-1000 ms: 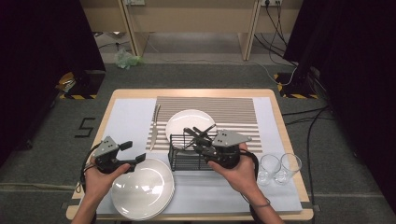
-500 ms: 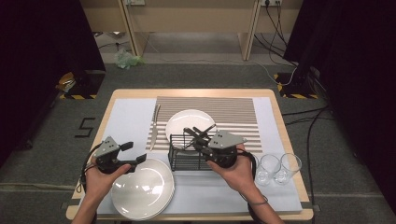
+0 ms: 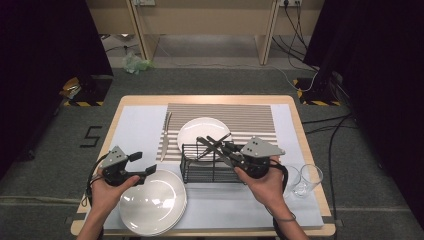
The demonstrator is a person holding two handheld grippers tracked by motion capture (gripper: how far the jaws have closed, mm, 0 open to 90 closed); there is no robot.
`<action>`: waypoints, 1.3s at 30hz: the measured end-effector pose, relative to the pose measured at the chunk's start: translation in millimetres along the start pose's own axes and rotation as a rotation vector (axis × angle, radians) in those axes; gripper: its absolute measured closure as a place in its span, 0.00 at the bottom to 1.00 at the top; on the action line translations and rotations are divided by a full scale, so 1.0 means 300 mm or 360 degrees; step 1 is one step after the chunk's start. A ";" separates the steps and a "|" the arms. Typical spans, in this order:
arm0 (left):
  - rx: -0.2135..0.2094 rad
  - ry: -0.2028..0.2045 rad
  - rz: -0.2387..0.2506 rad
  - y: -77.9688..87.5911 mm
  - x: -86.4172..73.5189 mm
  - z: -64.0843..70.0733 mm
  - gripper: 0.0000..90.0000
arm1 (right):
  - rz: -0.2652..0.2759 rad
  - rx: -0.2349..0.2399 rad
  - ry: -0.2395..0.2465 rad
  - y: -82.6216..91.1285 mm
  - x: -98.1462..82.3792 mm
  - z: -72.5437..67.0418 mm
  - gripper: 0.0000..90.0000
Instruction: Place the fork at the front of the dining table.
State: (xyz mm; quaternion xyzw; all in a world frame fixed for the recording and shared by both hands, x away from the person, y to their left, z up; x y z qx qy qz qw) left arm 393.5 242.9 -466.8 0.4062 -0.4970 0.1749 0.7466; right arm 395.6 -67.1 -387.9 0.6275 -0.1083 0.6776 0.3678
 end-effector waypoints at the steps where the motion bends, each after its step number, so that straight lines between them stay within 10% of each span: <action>1: -0.0001 0.0000 0.0000 0.000 0.000 0.000 0.24 | 0.0012 -0.0005 -0.0022 0.006 0.003 0.005 0.89; 39: 0.0013 -0.0001 0.0027 0.019 0.015 -0.005 0.25 | 0.0258 -0.0063 -0.0234 0.111 0.131 0.102 0.90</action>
Point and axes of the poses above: each handheld gripper's, and its own axes: y roughly backward along the jaws, x roughly out of its top, z roughly to its right, the point moved 7 cm from there along -y, roughly forward along the jaws, and after that the axes turned 5 degrees about y, right-handed, at the moved point
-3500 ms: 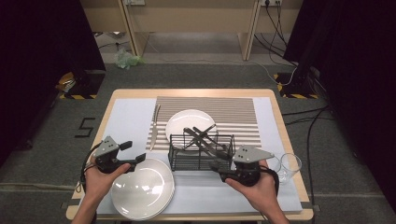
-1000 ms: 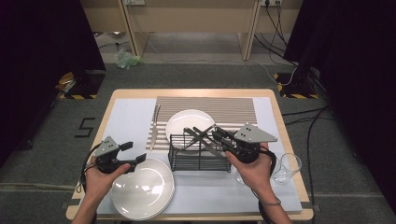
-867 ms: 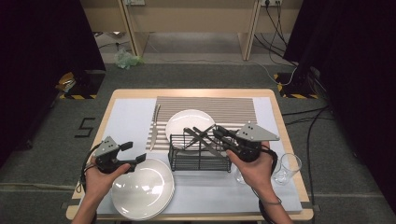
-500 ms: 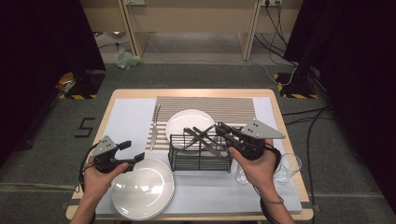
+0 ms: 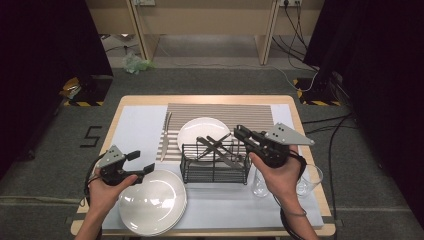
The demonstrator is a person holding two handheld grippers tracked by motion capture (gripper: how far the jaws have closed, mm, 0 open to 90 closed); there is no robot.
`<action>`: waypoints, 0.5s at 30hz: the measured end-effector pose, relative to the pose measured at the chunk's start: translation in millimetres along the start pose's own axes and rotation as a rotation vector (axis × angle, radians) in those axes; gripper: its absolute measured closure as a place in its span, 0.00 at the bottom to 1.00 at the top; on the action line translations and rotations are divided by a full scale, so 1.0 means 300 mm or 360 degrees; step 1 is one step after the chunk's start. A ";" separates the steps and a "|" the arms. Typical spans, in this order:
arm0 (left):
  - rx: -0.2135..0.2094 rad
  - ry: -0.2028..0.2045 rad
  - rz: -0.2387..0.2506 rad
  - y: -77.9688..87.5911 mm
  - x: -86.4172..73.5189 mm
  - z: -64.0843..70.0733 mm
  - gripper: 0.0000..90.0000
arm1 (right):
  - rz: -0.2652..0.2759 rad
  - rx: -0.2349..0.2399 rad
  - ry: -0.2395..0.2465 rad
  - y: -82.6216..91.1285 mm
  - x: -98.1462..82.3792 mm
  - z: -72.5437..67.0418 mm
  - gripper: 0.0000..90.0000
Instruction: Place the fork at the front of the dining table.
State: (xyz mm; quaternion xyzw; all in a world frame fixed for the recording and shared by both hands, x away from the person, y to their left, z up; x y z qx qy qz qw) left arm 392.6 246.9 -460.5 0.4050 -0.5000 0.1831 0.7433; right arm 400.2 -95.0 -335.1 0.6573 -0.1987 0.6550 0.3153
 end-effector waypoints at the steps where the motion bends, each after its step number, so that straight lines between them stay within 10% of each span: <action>1: 0.0001 -0.0001 0.0003 0.000 0.001 0.000 0.25 | 0.0006 0.0002 -0.0005 0.002 0.004 0.001 0.90; 15: 0.0001 -0.0002 0.0001 -0.001 0.000 0.001 0.25 | 0.0053 -0.0007 -0.0031 0.015 0.034 0.020 0.90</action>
Point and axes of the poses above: each handheld gripper's, and its own axes: y roughly backward along the jaws, x roughly out of its top, z roughly to its right, the point moved 7 cm from there along -y, roughly forward along the jaws, and after that the axes turned 5 degrees about y, right-handed, at the moved point
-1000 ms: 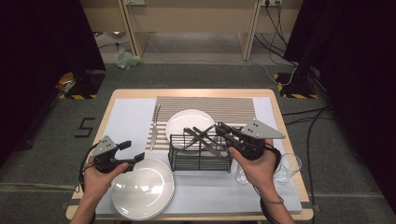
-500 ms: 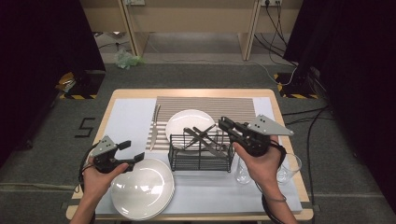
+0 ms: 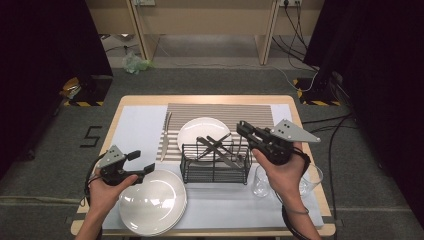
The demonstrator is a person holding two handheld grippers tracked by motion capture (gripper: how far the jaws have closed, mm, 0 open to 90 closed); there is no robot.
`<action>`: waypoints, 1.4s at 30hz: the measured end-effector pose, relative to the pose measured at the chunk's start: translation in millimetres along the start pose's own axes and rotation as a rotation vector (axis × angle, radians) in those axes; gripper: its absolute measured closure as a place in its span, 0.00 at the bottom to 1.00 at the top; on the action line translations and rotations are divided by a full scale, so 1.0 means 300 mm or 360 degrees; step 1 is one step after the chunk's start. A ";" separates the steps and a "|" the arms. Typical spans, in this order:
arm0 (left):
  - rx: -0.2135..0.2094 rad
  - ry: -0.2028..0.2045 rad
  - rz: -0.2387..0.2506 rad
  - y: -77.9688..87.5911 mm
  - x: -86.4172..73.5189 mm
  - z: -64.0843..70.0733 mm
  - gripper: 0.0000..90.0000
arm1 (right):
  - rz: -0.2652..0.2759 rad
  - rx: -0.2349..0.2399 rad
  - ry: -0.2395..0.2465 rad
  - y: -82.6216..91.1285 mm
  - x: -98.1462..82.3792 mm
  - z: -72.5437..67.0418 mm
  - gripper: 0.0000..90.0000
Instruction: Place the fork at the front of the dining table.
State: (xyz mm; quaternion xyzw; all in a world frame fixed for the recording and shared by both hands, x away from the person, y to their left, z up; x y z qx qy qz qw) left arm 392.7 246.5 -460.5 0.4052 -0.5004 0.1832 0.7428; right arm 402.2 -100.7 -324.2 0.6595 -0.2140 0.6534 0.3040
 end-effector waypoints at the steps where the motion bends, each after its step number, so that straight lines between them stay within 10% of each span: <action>1: 0.0000 0.0000 0.0001 0.001 0.000 0.000 0.25 | 0.0002 -0.0001 -0.0002 0.000 0.001 0.001 0.90; 42: 0.0000 -0.0011 0.0003 0.001 0.005 0.006 0.25 | 0.0120 -0.0046 -0.0046 -0.008 0.096 0.055 0.91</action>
Point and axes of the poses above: each handheld gripper's, and its own axes: y roughly backward along the jaws, x roughly out of its top, z roughly to its right, the point moved 7 cm from there along -y, roughly forward along the jaws, and after that the axes turned 5 degrees about y, right-handed, at the moved point
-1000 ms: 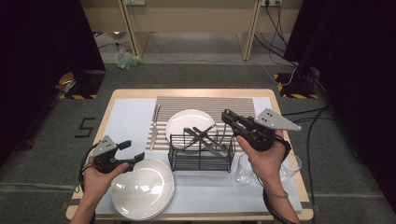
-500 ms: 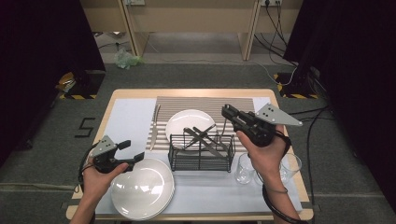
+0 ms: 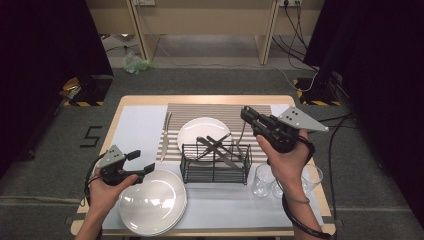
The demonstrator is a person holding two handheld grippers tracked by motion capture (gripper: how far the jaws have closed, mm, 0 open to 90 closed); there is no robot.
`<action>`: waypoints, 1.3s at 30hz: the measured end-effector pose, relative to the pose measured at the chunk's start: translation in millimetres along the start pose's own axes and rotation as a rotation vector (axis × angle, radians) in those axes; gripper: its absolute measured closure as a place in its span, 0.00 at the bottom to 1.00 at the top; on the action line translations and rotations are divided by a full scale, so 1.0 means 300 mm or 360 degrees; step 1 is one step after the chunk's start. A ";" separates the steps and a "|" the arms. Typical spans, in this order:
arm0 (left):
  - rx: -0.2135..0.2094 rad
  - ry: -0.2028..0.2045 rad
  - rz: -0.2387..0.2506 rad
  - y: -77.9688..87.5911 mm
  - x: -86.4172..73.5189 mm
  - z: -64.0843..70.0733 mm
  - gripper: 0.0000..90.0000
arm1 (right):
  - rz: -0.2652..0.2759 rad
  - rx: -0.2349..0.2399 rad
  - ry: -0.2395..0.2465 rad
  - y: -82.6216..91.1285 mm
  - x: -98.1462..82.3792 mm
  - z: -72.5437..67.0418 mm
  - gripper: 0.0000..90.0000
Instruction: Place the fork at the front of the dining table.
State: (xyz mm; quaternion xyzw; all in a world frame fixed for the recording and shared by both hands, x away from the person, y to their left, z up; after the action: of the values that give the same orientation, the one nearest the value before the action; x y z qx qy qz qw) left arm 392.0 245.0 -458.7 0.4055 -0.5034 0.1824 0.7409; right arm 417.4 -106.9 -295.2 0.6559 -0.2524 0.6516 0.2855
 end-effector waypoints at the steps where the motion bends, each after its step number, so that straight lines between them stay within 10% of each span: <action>1: -0.0002 0.0000 0.0000 0.000 0.000 0.001 0.25 | 0.0003 -0.0001 0.0005 0.000 0.002 0.002 0.91; 39: 0.0003 0.0009 -0.0004 0.001 -0.005 -0.006 0.25 | 0.0044 -0.0067 -0.0021 0.003 0.056 0.048 0.97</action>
State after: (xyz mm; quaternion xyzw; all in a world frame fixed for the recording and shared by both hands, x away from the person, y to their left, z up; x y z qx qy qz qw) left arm 392.3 246.8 -460.4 0.4065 -0.5006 0.1832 0.7421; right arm 427.3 -117.0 -278.3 0.6505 -0.2770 0.6457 0.2885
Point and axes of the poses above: each handheld gripper's, and its own axes: y roughly backward along the jaws, x roughly out of its top, z roughly to its right, the point moved 7 cm from there along -y, roughly forward along the jaws, and after that the axes turned 5 degrees about y, right-handed, at the moved point
